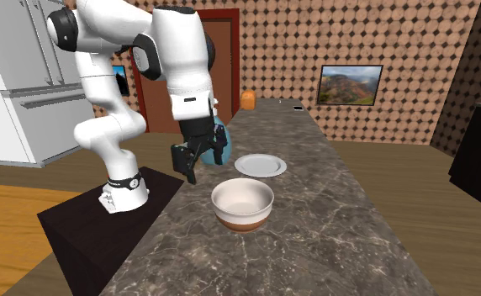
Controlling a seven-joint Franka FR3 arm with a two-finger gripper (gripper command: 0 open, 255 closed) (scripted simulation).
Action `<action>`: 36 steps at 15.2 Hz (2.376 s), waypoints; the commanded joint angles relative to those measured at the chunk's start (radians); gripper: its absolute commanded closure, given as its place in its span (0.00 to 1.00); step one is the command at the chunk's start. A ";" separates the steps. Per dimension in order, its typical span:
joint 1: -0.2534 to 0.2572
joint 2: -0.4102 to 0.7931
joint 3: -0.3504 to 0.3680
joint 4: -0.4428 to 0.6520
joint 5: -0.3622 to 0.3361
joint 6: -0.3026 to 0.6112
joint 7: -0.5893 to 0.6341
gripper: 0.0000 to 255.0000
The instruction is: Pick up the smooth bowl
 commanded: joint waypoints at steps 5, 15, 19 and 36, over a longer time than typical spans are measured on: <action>-0.023 0.248 -0.028 0.201 0.080 0.015 -0.089 0.00; -0.026 0.296 -0.024 0.155 0.101 0.106 -0.114 0.00; -0.026 0.296 -0.024 0.153 0.101 0.107 -0.115 1.00; -0.026 0.250 -0.028 0.245 0.079 -0.028 -0.085 1.00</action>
